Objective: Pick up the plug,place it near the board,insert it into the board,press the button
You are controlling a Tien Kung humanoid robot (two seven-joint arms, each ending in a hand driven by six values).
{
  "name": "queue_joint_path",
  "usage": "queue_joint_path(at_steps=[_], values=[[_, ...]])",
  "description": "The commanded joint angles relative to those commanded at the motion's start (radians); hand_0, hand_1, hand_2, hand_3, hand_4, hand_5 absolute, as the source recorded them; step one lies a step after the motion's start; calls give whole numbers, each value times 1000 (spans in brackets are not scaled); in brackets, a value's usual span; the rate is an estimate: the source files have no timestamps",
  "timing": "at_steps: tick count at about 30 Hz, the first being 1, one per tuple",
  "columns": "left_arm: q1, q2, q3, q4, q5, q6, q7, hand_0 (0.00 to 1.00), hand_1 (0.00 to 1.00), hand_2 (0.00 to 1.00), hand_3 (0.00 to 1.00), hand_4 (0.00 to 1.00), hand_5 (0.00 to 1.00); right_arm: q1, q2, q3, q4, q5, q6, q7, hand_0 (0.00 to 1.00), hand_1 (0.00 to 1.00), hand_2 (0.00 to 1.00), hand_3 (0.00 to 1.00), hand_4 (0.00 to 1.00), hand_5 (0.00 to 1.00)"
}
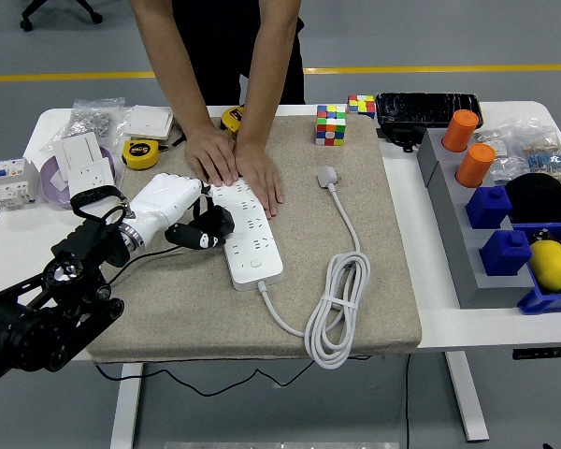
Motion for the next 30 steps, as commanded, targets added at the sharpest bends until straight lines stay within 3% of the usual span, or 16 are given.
queue_joint_path(at_steps=[20,21,27,28,30], values=[[1,1,-2,-5,-13,-18,-3,565,578,423,366,570,162,3,-1,5,0,-2,0,0,998,935,858,851,998,998],[1,2,-2,-6,-14,-18,-3,594,688,548,448,789,236,3,-1,5,0,-1,0,0,998,935,856,851,998,998],[1,2,-5,-3,-31,-38,-7,594,688,548,448,789,236,4,-1,4,0,1,0,1,998,935,856,851,998,998],[1,2,-6,-3,-35,-41,-8,709,809,760,614,959,360,4,-1,4,0,1,0,1,998,935,856,851,998,998],[1,2,-9,-3,-46,-49,-10,709,809,760,614,959,360,3,-1,5,0,1,0,1,998,935,856,851,998,998]])
